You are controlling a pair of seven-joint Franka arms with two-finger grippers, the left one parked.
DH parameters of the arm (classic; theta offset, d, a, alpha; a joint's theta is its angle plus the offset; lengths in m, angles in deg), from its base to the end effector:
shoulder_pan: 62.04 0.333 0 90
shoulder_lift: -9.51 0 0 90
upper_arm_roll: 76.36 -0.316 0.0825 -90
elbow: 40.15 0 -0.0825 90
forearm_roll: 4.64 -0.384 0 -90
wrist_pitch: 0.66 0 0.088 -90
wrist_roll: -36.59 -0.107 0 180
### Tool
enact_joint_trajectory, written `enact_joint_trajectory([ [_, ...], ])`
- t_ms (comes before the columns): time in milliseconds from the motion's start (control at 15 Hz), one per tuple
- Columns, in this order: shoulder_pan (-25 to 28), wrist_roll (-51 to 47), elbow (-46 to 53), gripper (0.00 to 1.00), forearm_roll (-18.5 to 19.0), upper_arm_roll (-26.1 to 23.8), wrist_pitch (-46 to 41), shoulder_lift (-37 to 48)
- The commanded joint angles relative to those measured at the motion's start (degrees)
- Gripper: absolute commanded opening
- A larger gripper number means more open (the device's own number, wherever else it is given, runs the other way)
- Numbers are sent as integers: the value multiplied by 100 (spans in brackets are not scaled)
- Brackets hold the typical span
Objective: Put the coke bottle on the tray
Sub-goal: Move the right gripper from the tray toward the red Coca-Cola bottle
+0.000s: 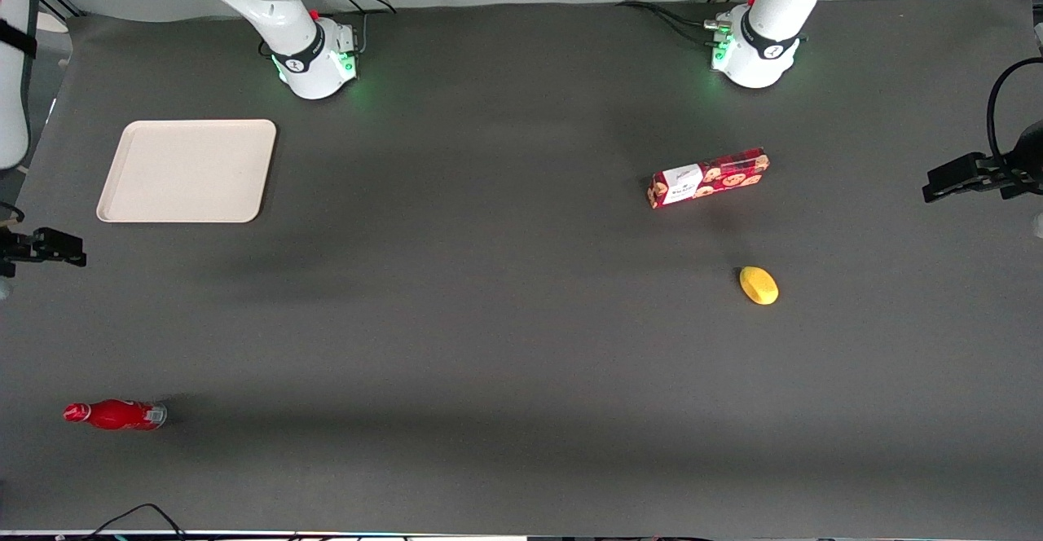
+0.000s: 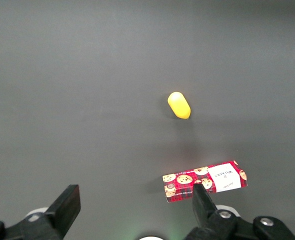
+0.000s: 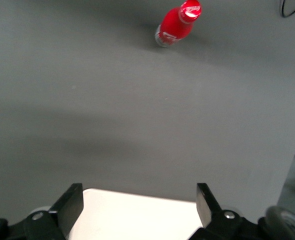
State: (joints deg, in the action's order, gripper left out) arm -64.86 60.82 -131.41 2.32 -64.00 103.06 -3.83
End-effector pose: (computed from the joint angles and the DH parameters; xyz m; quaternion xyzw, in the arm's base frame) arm 0.6097 -0.1636 0.5003 0.9919 0.0959 -0.0331 0.0769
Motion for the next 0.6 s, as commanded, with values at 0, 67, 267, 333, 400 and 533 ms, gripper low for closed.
enact_joint_trajectory([
  [0,27,889,538,100,95,258,568,-720],
  [67,27,1039,687,100,104,258,692,-905],
  [267,-8,1557,1153,100,69,275,1087,-1485],
  [333,-43,1681,1311,100,52,319,1306,-1687],
  [400,-52,1769,1478,100,43,328,1508,-1898],
  [533,-70,1787,1760,100,-88,337,1659,-2215],
])
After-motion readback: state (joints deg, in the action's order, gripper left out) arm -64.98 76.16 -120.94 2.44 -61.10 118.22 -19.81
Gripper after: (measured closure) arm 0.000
